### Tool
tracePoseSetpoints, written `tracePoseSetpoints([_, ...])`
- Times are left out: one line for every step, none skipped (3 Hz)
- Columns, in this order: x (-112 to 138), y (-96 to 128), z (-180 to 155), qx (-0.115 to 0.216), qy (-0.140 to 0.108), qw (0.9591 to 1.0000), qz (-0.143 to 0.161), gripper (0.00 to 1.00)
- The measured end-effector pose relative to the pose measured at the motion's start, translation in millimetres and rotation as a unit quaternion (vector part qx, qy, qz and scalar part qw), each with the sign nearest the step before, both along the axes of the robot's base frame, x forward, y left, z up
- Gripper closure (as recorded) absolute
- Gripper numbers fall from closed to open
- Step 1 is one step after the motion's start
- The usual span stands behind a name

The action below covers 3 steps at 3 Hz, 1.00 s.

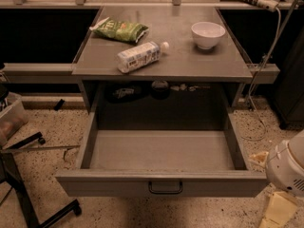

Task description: Close top drawer

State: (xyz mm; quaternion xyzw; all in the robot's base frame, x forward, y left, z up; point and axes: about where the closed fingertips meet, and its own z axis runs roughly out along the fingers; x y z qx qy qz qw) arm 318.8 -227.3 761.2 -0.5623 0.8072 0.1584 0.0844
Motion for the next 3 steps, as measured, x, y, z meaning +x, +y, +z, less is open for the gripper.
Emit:
tracePoseSetpoints([-13,6,-25,0.016,0.023,0.9996,0.006,0.00])
tracePoseSetpoints([-32,17,-50,0.031,0.050,0.9981,0.019,0.00])
tracePoseSetpoints([-44,29,-73,0.042,0.076,0.9955,0.038,0.00])
